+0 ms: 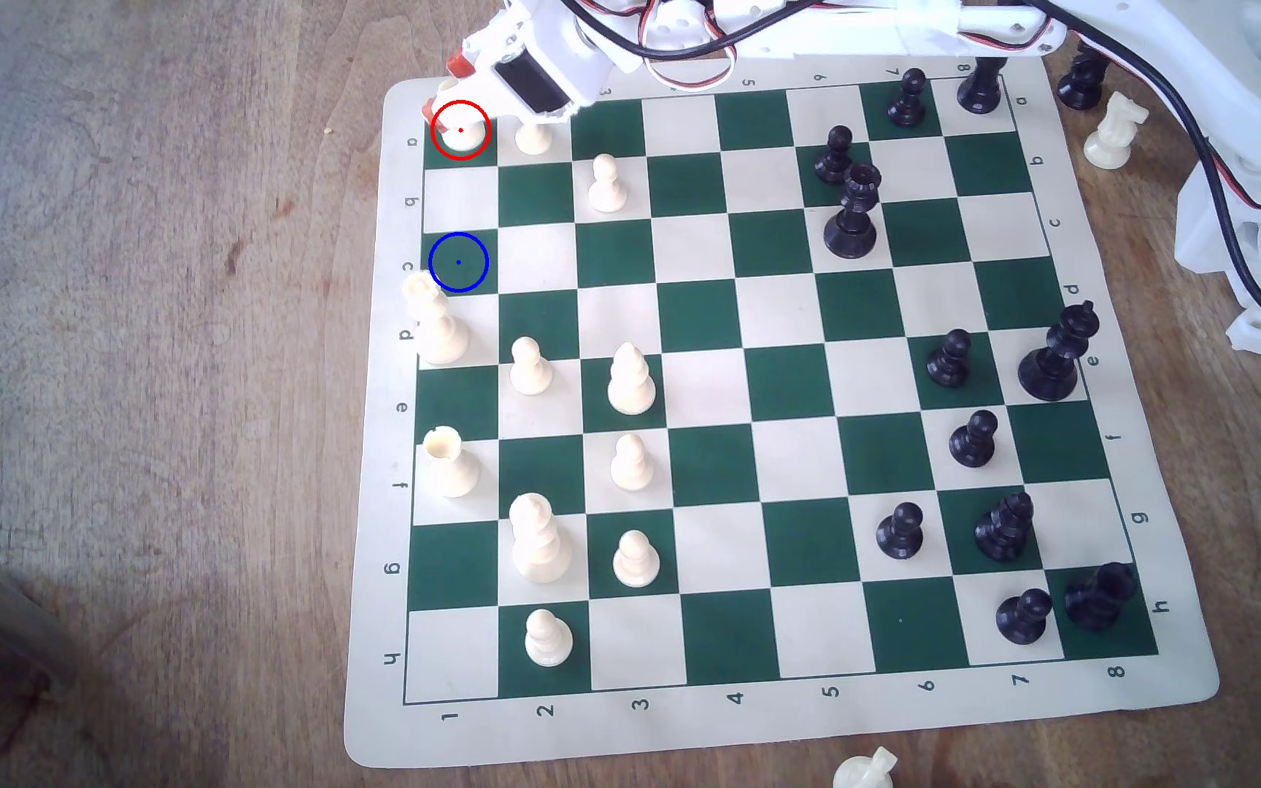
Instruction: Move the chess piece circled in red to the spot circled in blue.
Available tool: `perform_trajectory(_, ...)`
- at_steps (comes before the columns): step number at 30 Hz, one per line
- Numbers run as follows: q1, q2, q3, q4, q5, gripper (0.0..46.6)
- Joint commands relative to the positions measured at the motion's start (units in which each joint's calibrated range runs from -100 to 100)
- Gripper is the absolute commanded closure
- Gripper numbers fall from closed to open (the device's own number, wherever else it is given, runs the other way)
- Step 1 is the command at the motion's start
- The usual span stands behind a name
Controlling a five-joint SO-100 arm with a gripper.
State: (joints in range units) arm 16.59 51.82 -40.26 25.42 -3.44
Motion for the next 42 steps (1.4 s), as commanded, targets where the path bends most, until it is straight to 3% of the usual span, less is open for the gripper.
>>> perform_trajectory(1,0.0,-4.2,-4.7,1.9,0.5,38.1)
perform_trajectory(2,-0.1,-4.3,-4.7,2.7,0.8,40.3)
perform_trajectory(3,-0.4,-4.3,-4.7,3.7,1.2,46.4)
perform_trajectory(23,-2.2,-10.5,-9.1,4.5,-0.6,45.3)
perform_trajectory(33,-7.2,-18.9,-5.9,9.2,-0.8,44.3)
perform_trajectory(42,-10.8,-22.9,6.0,9.6,-1.7,44.9)
